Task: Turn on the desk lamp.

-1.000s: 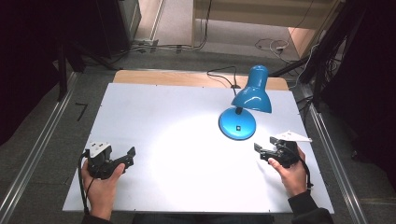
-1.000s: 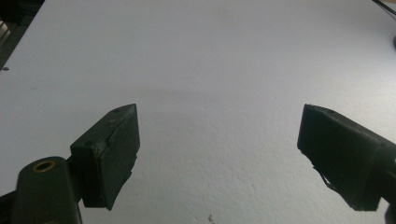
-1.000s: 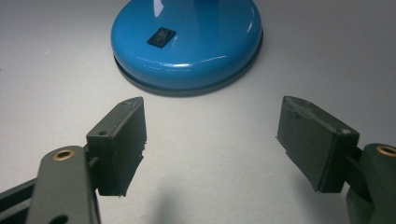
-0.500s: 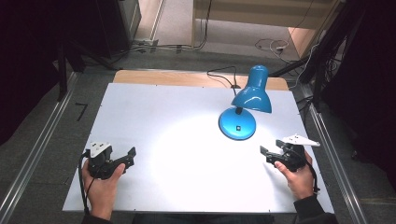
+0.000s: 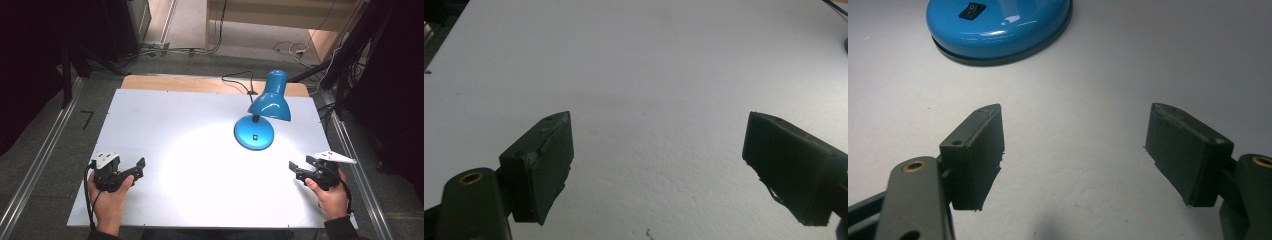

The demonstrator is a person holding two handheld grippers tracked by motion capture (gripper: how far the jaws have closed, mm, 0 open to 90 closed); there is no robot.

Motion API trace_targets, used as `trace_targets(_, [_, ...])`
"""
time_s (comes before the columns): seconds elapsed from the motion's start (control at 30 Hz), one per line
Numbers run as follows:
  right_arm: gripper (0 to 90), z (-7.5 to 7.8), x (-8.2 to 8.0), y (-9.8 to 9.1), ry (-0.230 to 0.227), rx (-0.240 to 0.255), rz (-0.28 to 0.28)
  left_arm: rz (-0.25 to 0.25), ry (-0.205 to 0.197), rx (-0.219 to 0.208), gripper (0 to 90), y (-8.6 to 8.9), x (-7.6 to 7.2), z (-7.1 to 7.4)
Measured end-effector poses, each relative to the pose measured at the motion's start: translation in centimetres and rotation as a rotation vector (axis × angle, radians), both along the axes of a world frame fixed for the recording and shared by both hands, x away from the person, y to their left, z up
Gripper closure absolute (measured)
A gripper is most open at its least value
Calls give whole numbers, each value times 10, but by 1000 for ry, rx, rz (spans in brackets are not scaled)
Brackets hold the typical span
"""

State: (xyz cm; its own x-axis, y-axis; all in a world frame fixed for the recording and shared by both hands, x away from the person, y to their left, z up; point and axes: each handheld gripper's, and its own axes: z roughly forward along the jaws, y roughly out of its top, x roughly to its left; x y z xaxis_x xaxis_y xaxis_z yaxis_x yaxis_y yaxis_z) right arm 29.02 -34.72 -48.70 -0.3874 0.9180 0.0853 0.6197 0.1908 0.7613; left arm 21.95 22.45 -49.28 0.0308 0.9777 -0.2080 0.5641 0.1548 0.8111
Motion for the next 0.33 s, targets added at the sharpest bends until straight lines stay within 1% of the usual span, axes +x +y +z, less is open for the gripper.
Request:
trace_targets(0.17, [208,-1,-5,-12,7,2,-33,-1,1,0,138,-1,0,0])
trace_targets(0.23, [201,-4,-5,-16,13,-3,-49,-1,0,0,138,-1,0,0])
trace_targets(0.33, [164,-13,-1,-22,32,-20,-81,-2,2,4,138,-1,1,0])
